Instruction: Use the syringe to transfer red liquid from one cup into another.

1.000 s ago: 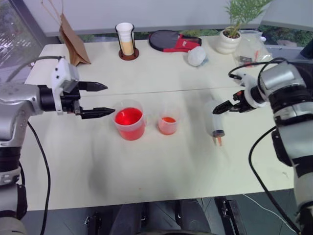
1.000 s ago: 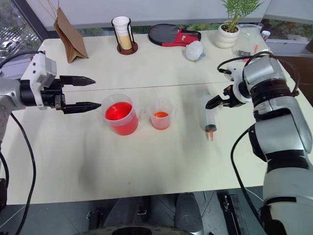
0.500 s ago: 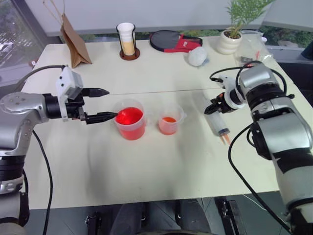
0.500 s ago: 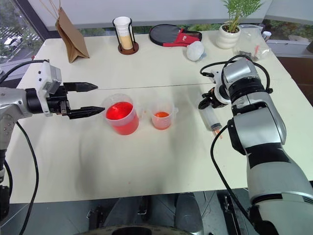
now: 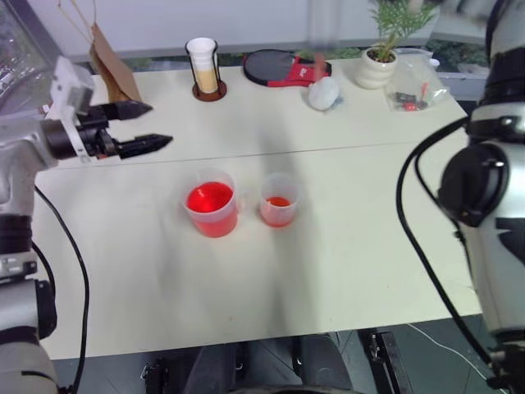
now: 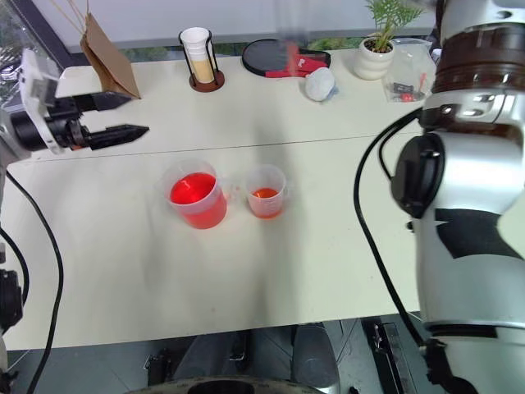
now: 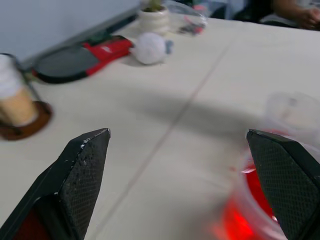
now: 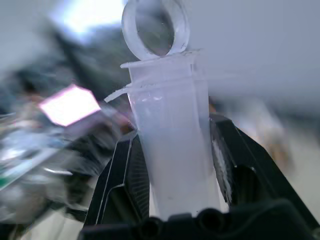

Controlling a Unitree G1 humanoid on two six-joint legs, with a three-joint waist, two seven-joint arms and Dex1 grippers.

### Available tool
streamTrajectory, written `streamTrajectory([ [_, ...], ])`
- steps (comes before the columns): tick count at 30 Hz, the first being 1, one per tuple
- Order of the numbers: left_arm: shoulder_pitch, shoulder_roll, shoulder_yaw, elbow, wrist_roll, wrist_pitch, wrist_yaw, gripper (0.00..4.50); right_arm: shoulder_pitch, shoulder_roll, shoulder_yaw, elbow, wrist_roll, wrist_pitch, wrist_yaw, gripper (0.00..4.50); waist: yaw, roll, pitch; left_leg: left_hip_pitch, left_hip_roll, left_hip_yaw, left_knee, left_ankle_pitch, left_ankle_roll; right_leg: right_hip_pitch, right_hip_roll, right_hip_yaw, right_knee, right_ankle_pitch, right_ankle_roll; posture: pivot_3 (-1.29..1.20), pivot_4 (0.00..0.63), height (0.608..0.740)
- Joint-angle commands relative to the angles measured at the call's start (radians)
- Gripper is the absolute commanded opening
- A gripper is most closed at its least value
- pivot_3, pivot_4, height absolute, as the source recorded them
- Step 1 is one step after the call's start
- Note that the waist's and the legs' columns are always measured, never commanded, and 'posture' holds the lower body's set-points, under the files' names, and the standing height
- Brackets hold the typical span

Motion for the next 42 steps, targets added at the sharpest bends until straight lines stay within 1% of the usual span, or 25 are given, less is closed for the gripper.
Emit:
streamTrajectory([
  [1,-0.052,0.027,0.011,0.071,0.029,-0.033,-0.033,4.50,0.168,0.124,0.013,-0.211,0.105,0.000,-0.051,1.39,0.002,-0.002,-0.001,0.002,0.000,0.000,0.001,0.000,0.000,0.002,0.000,0.000,0.000,0.000,0.000,0.00,0.150,0.740],
  [3,-0.047,0.033,0.001,0.067,0.047,-0.028,-0.044,4.50,0.313,0.195,0.068,-0.348,0.124,-0.079,-0.038,1.39,0.008,-0.002,-0.001,0.002,-0.001,0.000,0.003,0.000,0.000,0.003,-0.001,0.001,0.000,0.001,0.001,0.00,0.150,0.740],
  [5,-0.033,0.041,0.008,0.057,0.052,-0.021,-0.052,4.50,0.434,0.236,0.137,-0.429,0.111,-0.175,-0.009,1.39,0.016,-0.002,-0.001,-0.001,-0.001,-0.002,0.003,0.000,0.000,0.001,-0.001,0.001,0.002,0.001,0.001,0.00,0.150,0.740],
  [8,0.007,0.063,0.036,0.005,0.034,0.015,-0.056,4.50,0.535,0.281,0.205,-0.440,0.091,-0.264,-0.019,1.39,0.009,-0.002,-0.001,-0.003,-0.002,-0.003,0.004,0.000,0.000,-0.002,-0.001,0.002,0.003,0.001,0.001,0.00,0.150,0.740],
  [10,0.036,0.082,0.059,-0.046,0.014,0.050,-0.051,4.50,0.564,0.306,0.242,-0.436,0.092,-0.299,-0.022,1.39,0.004,-0.002,-0.001,-0.003,-0.002,-0.003,0.004,0.000,0.000,-0.002,-0.001,0.002,0.003,0.001,0.001,0.00,0.150,0.740],
  [14,0.084,0.107,0.099,-0.152,-0.027,0.119,-0.033,4.50,0.584,0.334,0.281,-0.412,0.092,-0.344,-0.030,1.39,0.000,-0.002,-0.001,-0.003,-0.001,-0.003,0.003,0.001,0.000,-0.003,0.000,0.002,0.002,0.001,0.001,0.00,0.150,0.740],
  [19,0.107,0.122,0.151,-0.319,-0.110,0.218,-0.011,4.50,0.622,0.355,0.364,-0.315,0.002,-0.507,-0.014,1.39,0.004,-0.002,-0.001,-0.002,-0.001,-0.003,0.003,0.001,-0.001,-0.002,0.000,0.002,0.002,0.001,0.001,0.00,0.150,0.740],
  [21,0.102,0.137,0.149,-0.356,-0.109,0.222,-0.002,4.50,0.624,0.356,0.387,-0.275,-0.026,-0.568,0.000,1.39,0.006,-0.002,-0.001,-0.002,-0.001,-0.003,0.003,0.001,-0.001,-0.002,0.000,0.003,0.002,0.001,0.001,0.00,0.150,0.740],
  [26,0.049,0.165,0.148,-0.423,-0.163,0.267,-0.016,4.50,0.605,0.377,0.395,-0.174,-0.041,-0.643,0.018,1.39,0.004,-0.002,-0.001,-0.002,-0.001,-0.003,0.003,0.001,-0.001,-0.002,0.000,0.003,0.001,0.001,0.001,0.00,0.150,0.740],
  [33,0.002,0.148,0.136,-0.410,-0.176,0.252,0.001,4.50,0.620,0.380,0.412,-0.162,-0.041,-0.640,0.046,1.39,0.004,-0.002,-0.001,-0.002,0.000,-0.003,0.003,0.001,-0.001,-0.002,0.001,0.003,0.001,0.001,0.001,0.00,0.150,0.740],
  [36,-0.015,0.129,0.104,-0.398,-0.162,0.234,-0.009,4.50,0.637,0.381,0.425,-0.176,-0.042,-0.632,0.052,1.39,0.005,-0.002,-0.001,-0.002,0.000,-0.003,0.003,0.001,-0.001,-0.002,0.001,0.003,0.001,0.001,0.001,0.00,0.150,0.740],
  [42,-0.067,0.040,0.018,-0.333,-0.124,0.177,-0.019,4.50,0.639,0.396,0.434,-0.193,-0.035,-0.610,0.042,1.39,0.007,-0.002,-0.001,-0.001,0.000,-0.003,0.003,0.001,-0.002,-0.001,0.001,0.003,0.001,0.001,0.001,0.00,0.150,0.740],
])
